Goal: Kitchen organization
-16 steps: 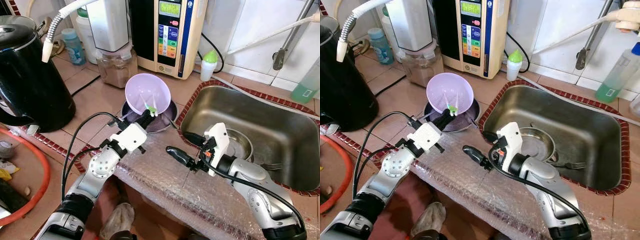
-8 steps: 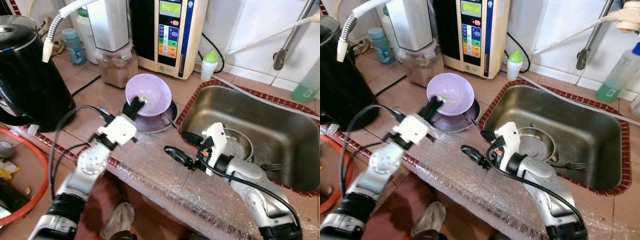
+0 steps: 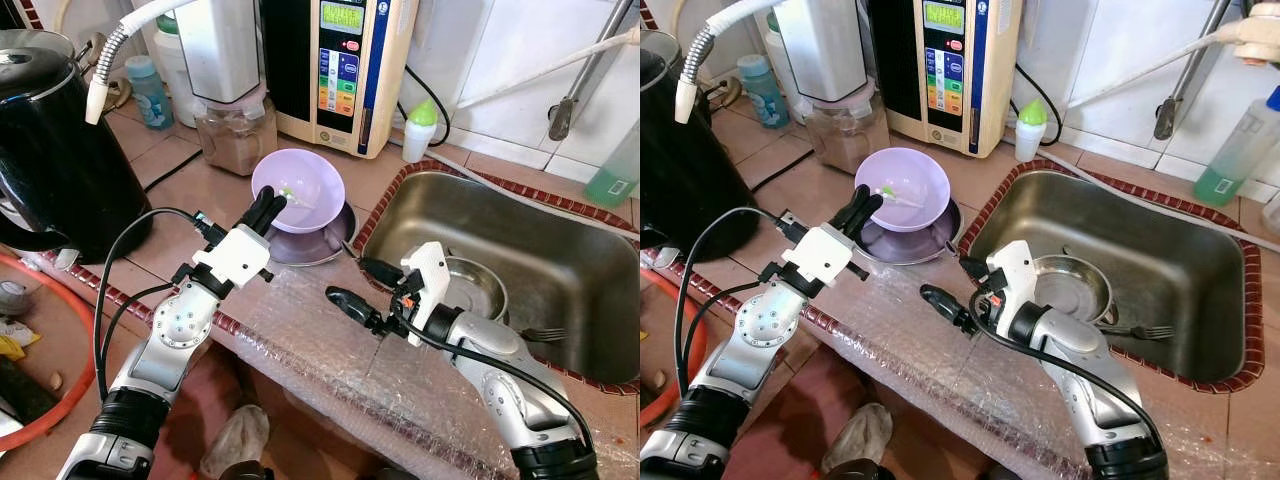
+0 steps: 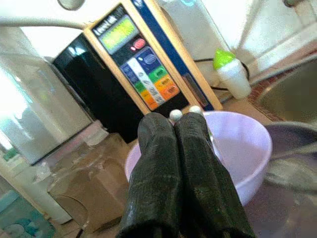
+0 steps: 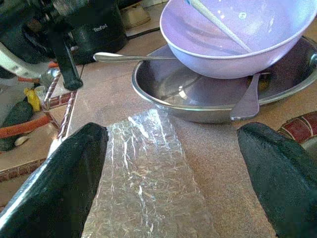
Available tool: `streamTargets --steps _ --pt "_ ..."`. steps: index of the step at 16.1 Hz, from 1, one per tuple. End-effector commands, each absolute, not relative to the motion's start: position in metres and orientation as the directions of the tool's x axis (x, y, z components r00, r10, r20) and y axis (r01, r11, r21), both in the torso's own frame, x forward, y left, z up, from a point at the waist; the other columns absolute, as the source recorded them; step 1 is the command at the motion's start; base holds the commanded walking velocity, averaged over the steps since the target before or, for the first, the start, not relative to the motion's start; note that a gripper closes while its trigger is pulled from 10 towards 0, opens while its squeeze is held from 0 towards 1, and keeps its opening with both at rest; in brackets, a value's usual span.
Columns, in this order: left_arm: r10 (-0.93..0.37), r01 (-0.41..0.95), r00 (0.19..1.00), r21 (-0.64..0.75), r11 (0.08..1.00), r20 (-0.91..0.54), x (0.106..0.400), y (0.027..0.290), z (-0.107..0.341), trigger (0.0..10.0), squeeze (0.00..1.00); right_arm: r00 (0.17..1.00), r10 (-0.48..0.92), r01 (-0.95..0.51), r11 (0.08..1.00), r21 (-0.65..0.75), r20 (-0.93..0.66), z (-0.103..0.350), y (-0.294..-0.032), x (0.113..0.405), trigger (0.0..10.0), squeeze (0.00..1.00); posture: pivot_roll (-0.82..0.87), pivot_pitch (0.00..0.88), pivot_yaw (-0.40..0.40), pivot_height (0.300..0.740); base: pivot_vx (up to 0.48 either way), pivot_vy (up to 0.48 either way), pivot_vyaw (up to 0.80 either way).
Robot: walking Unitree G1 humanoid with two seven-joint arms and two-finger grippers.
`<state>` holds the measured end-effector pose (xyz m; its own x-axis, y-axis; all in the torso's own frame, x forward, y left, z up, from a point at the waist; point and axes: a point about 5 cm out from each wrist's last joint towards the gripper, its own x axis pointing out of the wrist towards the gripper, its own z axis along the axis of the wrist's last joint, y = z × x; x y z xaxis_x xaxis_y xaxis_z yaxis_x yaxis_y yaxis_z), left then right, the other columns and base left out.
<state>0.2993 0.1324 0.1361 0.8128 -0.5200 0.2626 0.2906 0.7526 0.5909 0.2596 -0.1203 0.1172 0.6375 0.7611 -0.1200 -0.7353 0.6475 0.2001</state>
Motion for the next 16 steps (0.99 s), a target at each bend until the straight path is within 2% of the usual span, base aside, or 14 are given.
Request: streamTargets --steps 1,2,3,16 --pt "-0.548 0.343 0.811 0.591 0.730 0.205 0.298 0.131 0.128 10.0 0.00 0.637 0.762 -0.739 0.647 0.187 -0.116 0.119 -0.119 0.260 10.0 0.00 -0.08 0.000 0.030 0.740 0.000 0.000 0.00" --pt "-0.560 0.374 0.809 0.577 0.726 0.179 0.297 0.130 0.123 10.0 0.65 0.638 0.761 -0.739 0.648 0.186 -0.117 0.118 -0.119 0.260 10.0 0.00 -0.08 0.000 0.031 0.740 0.000 0.000 0.00" --pt "-0.591 0.431 0.794 0.554 0.712 0.142 0.293 0.128 0.115 10.0 1.00 0.638 0.761 -0.739 0.648 0.184 -0.118 0.118 -0.119 0.260 10.0 0.00 -0.08 0.000 0.031 0.740 0.000 0.000 0.00" --pt "-0.675 0.516 0.735 0.593 0.618 0.064 0.298 0.105 0.099 10.0 1.00 0.643 0.756 -0.733 0.655 0.183 -0.127 0.118 -0.121 0.254 10.0 0.00 -0.10 0.007 0.042 0.740 0.000 0.000 0.00"
